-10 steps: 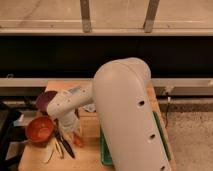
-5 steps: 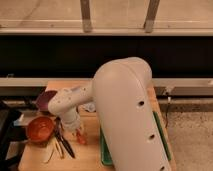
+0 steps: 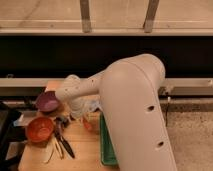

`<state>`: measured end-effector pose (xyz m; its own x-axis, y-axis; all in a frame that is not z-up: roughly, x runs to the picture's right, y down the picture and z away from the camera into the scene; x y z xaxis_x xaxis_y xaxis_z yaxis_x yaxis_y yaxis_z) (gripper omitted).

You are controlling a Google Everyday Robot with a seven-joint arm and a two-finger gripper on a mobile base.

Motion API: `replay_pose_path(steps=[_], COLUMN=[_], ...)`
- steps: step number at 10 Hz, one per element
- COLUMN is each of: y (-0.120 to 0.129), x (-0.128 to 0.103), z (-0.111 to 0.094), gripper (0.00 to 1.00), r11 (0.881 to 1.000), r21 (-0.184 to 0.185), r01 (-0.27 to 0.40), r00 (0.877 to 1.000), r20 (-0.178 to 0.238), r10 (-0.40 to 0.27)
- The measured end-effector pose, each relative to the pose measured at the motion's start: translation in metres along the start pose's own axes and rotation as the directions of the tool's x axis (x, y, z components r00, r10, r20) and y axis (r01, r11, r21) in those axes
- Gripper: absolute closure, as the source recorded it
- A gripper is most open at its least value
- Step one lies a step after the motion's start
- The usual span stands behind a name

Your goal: Place pepper in purple bowl

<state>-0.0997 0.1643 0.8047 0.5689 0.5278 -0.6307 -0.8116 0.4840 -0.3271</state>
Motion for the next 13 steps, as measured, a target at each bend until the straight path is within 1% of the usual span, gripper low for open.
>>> replay_pose_path(steps=[1,2,3,4,5,6,7,8,9,10,11,12,13], y=[-0.014,-0.025,-0.033,-0.039,-0.034,-0.029,-0.02,-0.01,-0.001,0.013,0.026,0.035,0.046], x=[-0.008,-0.015,-0.022,-0.034,-0.05,-0.061,-0.081,-0.096,-0.109,-0.123,-0.137,-0.146,-0.154], z=[-0.012,-0.022,-0.032,-0.042,-0.052,-0.061,-0.076,-0.087,-0.098,-0.112,-0.125,-0.133,-0.139], gripper=[1.0,1.0,1.0,1.0,1.0,1.0,1.0,1.0,1.0,1.0,1.0,1.0,1.0], r11=[1.0,0.999,0.998,0.992,0.981,0.972,0.956,0.946,0.938,0.927,0.915,0.904,0.893], r21=[-0.007,-0.028,-0.061,-0.123,-0.194,-0.232,-0.28,-0.298,-0.304,-0.308,-0.308,-0.308,-0.309], r01=[-0.015,-0.027,-0.029,-0.016,0.016,0.043,0.092,0.132,0.167,0.214,0.262,0.297,0.327], r00=[0.999,0.997,0.994,0.986,0.972,0.961,0.94,0.924,0.91,0.89,0.867,0.851,0.838], r20=[0.034,0.068,0.105,0.161,0.231,0.275,0.34,0.382,0.415,0.453,0.491,0.514,0.532], r10=[0.016,0.029,0.036,0.036,0.03,0.024,0.009,-0.009,-0.027,-0.055,-0.083,-0.105,-0.123])
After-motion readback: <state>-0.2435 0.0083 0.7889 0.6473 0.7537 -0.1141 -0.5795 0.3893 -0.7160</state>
